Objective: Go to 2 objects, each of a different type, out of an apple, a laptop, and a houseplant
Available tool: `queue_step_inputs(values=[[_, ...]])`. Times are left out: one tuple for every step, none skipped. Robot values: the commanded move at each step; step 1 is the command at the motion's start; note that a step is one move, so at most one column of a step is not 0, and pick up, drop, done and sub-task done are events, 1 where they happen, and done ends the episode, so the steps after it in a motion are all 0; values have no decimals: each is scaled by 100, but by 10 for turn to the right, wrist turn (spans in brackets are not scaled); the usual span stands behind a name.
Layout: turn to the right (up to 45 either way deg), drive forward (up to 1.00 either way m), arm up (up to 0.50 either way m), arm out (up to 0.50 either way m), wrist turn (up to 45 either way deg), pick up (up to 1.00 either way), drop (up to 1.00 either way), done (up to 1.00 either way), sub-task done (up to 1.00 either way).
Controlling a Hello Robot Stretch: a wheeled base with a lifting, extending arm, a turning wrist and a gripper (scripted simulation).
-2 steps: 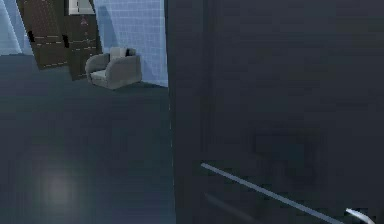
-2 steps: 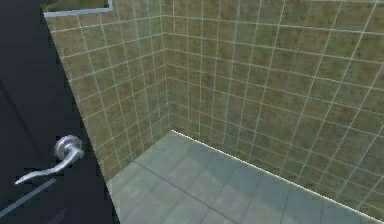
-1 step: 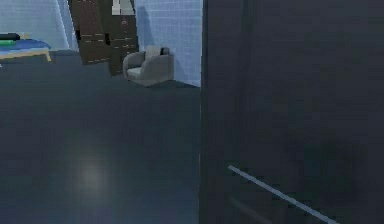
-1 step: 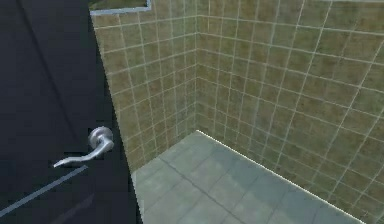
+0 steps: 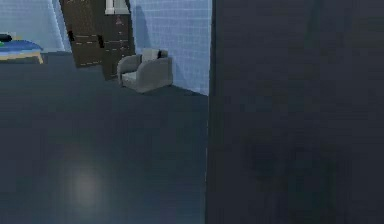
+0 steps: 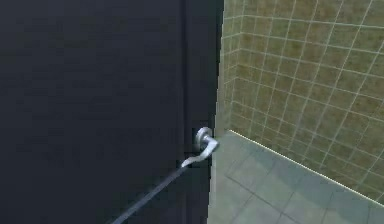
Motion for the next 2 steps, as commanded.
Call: queue_step_inputs(values=[[-450,0,0,0,0,0,0,0,0],[-30,0,0,0,0,0,0,0,0]])
